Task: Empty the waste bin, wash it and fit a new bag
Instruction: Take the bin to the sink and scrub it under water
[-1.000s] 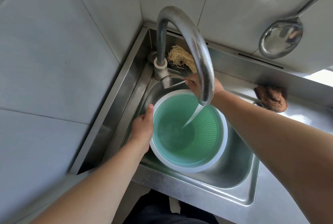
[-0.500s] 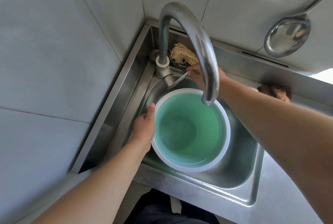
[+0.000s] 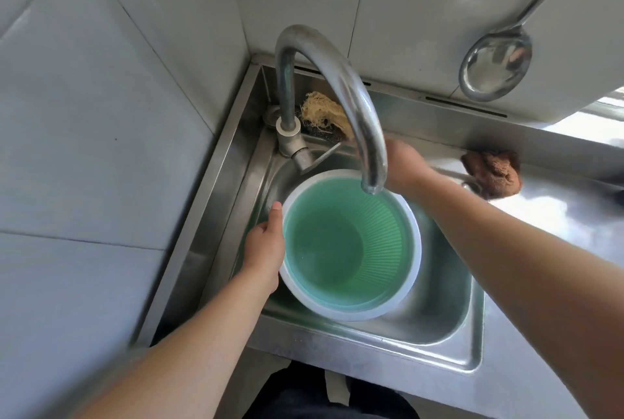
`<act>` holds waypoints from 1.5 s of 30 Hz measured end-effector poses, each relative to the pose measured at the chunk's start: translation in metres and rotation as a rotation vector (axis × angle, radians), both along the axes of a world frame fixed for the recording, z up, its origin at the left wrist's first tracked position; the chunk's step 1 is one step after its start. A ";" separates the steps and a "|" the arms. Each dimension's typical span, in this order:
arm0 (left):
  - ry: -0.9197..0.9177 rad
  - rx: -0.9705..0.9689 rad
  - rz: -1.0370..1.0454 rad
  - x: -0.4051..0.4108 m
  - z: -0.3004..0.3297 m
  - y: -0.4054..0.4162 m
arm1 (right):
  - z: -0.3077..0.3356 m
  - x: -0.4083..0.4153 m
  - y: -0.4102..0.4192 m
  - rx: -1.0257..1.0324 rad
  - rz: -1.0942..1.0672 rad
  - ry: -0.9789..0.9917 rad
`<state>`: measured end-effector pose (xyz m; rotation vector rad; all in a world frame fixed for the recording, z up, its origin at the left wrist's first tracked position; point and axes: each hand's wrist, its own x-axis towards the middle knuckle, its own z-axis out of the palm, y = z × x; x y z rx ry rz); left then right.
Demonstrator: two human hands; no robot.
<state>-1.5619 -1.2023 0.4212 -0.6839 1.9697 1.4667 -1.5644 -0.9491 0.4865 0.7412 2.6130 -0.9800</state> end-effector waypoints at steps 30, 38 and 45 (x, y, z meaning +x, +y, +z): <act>-0.076 0.096 -0.093 0.045 0.054 0.066 | -0.018 0.203 0.000 -0.353 -1.059 0.215; -0.003 0.095 -0.029 0.034 0.072 0.055 | 0.004 0.181 -0.002 -0.418 -1.017 0.243; -0.002 0.111 -0.080 0.049 0.075 0.071 | 0.001 0.204 0.010 -0.474 -1.107 0.235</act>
